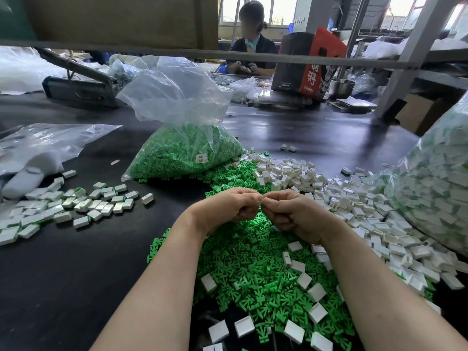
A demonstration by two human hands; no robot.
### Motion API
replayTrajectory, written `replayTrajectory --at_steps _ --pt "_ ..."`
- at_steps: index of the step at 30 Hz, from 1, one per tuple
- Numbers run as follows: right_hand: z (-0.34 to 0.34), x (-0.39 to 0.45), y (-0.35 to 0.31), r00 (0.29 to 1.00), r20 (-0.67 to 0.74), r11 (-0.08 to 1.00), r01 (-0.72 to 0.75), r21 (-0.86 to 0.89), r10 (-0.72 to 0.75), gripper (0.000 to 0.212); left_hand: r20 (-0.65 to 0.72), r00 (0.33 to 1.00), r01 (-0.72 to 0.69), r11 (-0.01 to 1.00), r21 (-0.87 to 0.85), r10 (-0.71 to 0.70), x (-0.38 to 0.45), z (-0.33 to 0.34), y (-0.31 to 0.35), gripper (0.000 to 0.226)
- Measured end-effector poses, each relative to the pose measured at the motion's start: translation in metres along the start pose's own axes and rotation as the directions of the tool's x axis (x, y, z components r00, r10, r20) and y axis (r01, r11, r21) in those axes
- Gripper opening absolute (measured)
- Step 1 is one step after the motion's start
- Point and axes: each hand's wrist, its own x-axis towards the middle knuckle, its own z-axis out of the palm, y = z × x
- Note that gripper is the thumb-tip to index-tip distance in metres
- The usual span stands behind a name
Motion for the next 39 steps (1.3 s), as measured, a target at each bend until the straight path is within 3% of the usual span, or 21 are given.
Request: replayTrajectory --at_steps 4,14,21,28,39 --pt "0.000 -0.001 -0.001 1.000 0.024 1.000 0.001 -0.026 -0.001 0.024 0.009 1.000 0.003 1.000 0.006 -0.003 -0.001 0.000 0.001 0.040" --pt "-0.001 -0.001 0.001 1.000 -0.001 1.000 -0.004 -0.007 0.004 0.018 0.025 0.999 0.021 1.000 0.019 -0.021 0.000 -0.001 0.002 0.038" --pt "0.004 0.000 0.000 0.993 -0.117 0.999 0.039 0.023 -0.036 0.027 -0.099 0.995 -0.037 0.997 -0.070 0.030 0.001 -0.001 -0.005 0.030" --pt "0.011 0.005 0.001 0.962 -0.259 0.993 0.062 -0.104 -0.087 0.032 -0.117 0.992 -0.052 0.998 -0.047 0.046 0.002 -0.003 -0.006 0.031" --pt "0.001 0.002 -0.001 0.993 -0.096 0.997 0.062 -0.042 -0.065 0.030 -0.052 0.998 -0.047 0.999 -0.011 0.046 0.005 -0.002 -0.004 0.028"
